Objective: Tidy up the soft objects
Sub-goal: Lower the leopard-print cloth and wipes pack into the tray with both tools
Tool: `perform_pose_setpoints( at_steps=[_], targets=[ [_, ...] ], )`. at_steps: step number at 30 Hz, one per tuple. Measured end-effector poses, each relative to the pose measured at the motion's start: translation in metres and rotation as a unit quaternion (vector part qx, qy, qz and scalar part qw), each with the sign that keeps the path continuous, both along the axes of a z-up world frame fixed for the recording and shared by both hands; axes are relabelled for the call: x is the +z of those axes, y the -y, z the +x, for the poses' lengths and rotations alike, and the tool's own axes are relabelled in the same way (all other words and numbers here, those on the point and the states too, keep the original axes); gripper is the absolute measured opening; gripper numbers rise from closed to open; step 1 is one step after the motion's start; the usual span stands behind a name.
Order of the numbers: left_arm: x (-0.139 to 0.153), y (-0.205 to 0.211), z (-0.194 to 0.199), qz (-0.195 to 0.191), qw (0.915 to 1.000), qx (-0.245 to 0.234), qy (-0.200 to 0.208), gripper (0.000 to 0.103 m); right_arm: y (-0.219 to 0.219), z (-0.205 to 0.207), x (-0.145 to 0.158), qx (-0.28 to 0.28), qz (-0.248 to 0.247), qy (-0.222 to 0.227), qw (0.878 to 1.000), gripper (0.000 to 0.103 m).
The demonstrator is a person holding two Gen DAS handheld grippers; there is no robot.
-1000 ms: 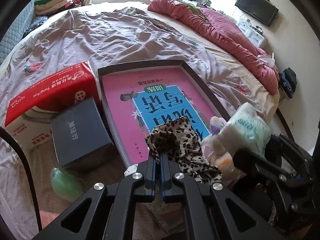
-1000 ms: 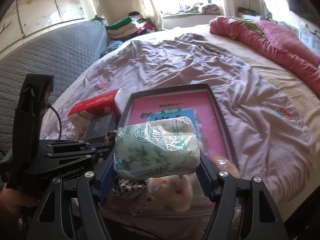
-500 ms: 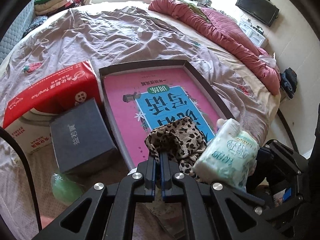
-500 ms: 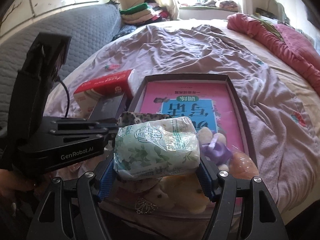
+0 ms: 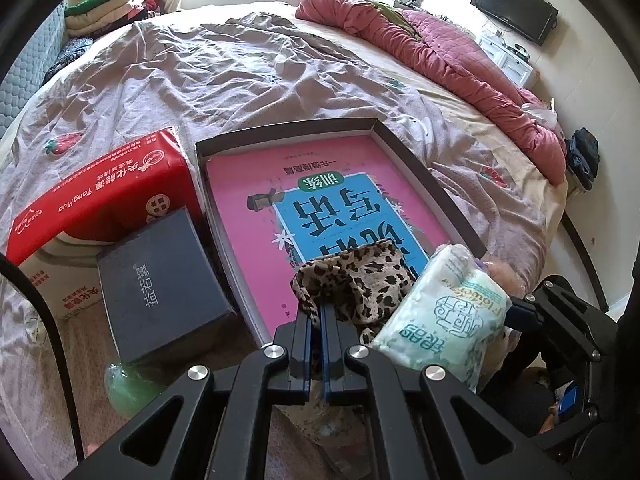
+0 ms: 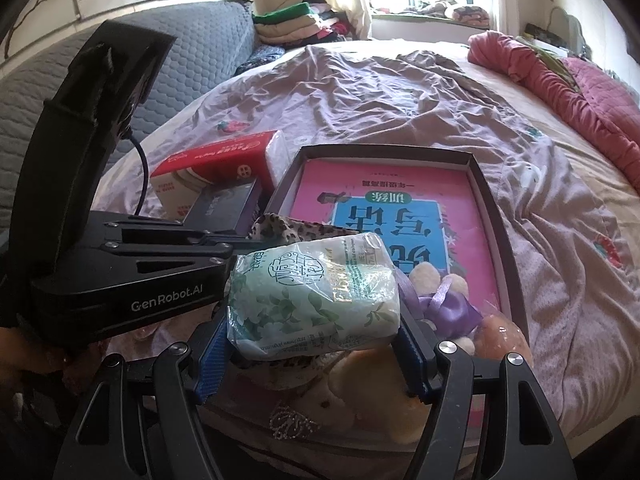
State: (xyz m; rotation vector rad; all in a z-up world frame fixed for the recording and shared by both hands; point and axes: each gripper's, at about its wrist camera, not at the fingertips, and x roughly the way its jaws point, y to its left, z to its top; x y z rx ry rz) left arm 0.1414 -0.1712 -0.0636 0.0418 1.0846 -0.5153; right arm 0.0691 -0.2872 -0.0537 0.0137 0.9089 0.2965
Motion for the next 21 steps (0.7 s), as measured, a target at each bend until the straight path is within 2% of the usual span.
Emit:
perform_pose_setpoints(
  at_steps=[21],
  targets=[
    [-0.008, 0.006, 0.01, 0.006, 0.9999, 0.002, -0.013, 0.004, -0.004, 0.007, -0.009, 0.012, -0.043, 0.014, 0.999, 0.075]
  ],
)
